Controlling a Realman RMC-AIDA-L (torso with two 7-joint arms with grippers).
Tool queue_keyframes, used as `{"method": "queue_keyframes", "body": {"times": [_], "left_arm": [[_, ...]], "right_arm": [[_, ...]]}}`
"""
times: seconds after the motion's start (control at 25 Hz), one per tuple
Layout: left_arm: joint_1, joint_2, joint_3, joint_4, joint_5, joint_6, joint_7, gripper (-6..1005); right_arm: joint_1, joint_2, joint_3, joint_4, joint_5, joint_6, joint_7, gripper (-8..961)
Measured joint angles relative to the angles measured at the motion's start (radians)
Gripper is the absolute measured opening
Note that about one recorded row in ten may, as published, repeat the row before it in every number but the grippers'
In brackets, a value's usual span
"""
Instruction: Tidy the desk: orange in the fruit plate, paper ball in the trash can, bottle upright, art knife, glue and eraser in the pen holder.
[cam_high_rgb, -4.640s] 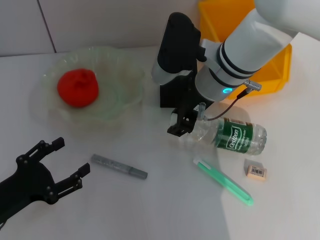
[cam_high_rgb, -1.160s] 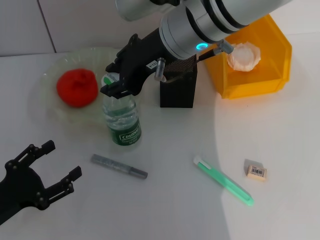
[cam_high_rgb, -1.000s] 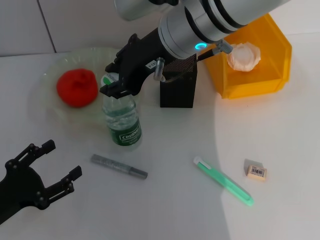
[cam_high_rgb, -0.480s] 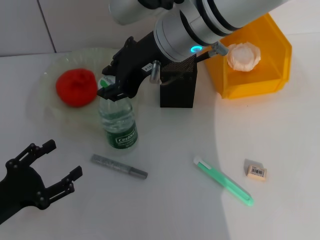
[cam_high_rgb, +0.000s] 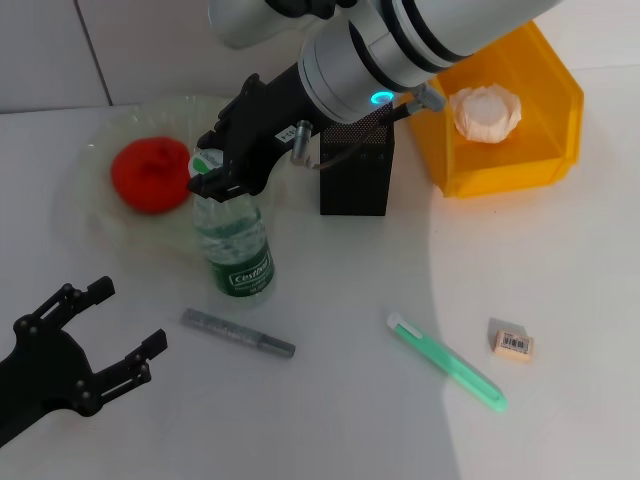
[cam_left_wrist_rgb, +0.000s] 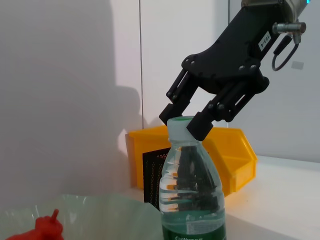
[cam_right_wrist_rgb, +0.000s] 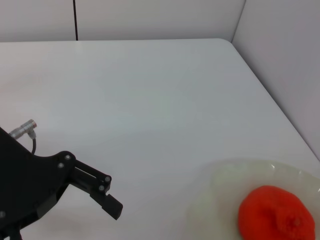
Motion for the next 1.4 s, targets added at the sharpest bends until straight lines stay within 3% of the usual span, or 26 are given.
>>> {"method": "queue_keyframes", "body": {"times": [0.64, 0.88, 1.16, 1.4], "left_arm": [[-0.014, 0.000, 0.000, -0.004, 0.000, -0.007, 0.000, 872], [-0.014, 0.000, -0.001, -0.005, 0.000, -0.007, 0.000, 872], [-0.012, 0.000, 0.001, -0.005, 0.000, -0.003, 0.000, 872], [-0.010, 0.000, 0.002, -0.002, 0.000, -0.002, 0.000, 872]], "right_arm": [[-0.030, 0.000, -0.016, -0.062, 0.000, 0.013, 0.003, 555], [-0.083, 0.000, -0.007, -0.160, 0.002, 0.029, 0.007, 741], [-0.226, -0.005, 0.091, -0.319, 0.127, 0.072, -0.018, 743], [-0.402, -0.008, 0.272, -0.327, 0.445, -0.015, -0.233, 753]]}}
